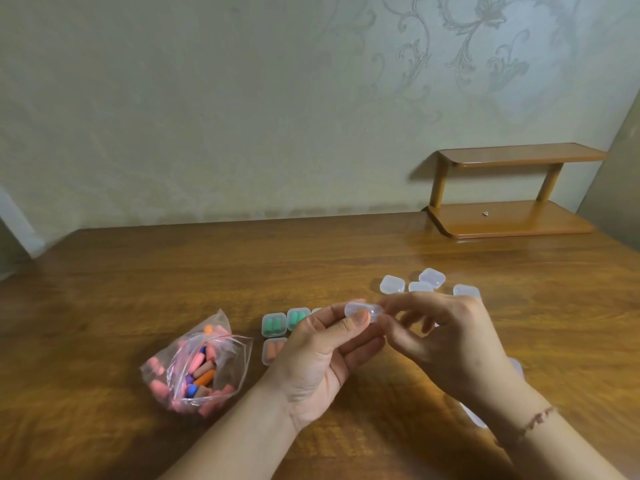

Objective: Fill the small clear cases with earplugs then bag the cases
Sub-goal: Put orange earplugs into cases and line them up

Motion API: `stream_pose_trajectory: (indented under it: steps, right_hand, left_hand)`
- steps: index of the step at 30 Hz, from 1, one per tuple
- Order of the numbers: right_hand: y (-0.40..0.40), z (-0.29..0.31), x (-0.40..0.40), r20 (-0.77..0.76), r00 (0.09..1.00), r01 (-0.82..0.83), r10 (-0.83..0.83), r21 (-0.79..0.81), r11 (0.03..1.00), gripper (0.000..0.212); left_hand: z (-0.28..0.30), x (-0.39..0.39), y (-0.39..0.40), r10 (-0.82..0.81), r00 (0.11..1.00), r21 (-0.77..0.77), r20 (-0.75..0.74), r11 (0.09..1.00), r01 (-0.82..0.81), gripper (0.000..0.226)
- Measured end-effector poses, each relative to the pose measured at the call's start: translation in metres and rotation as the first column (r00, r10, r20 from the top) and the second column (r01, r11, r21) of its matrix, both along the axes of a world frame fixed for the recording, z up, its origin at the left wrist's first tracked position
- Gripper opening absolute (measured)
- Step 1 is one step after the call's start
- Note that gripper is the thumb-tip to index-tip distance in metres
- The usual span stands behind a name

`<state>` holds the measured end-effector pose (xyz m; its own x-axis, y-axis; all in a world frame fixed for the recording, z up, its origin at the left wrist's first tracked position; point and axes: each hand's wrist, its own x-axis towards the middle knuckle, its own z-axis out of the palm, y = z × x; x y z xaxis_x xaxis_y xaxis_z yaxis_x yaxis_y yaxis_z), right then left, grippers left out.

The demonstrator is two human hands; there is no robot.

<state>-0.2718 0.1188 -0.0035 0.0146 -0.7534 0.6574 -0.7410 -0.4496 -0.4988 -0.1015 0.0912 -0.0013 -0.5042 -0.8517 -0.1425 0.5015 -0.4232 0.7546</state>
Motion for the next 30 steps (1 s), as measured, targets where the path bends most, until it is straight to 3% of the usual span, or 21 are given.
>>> stream_pose_trajectory:
  steps: [13, 18, 21, 23, 28, 30]
  right_hand:
    - [0.000, -0.001, 0.003, -0.033, 0.997, 0.063, -0.065, -0.056, 0.996, 0.022]
    - [0.002, 0.003, -0.001, 0.078, 0.994, 0.078, -0.071, -0.086, 0.993, 0.016]
    - [0.001, 0.002, -0.001, 0.089, 0.993, 0.081, -0.079, -0.009, 0.997, 0.003]
    - [-0.001, 0.000, -0.001, 0.099, 0.992, 0.073, -0.078, 0.059, 0.996, 0.005]
    - [0.003, 0.002, -0.001, 0.114, 0.993, 0.000, -0.011, 0.093, 0.996, 0.006]
    - [0.005, 0.004, 0.003, 0.106, 0.993, -0.054, 0.045, 0.085, 0.995, 0.008]
  left_hand:
    - [-0.007, -0.003, -0.001, 0.007, 0.999, -0.082, 0.050, 0.997, -0.003, 0.019]
    - [-0.011, -0.002, 0.000, -0.151, 0.975, -0.265, 0.164, 0.945, 0.191, 0.030]
    - [-0.014, -0.001, 0.000, -0.268, 0.942, -0.245, 0.202, 0.917, 0.314, 0.039]
    - [-0.015, 0.000, 0.000, -0.332, 0.923, -0.241, 0.193, 0.896, 0.372, 0.041]
    - [-0.012, 0.001, 0.000, -0.359, 0.931, -0.188, 0.070, 0.911, 0.366, 0.047]
    - [-0.007, 0.003, 0.000, -0.327, 0.940, -0.183, 0.096, 0.922, 0.340, 0.044]
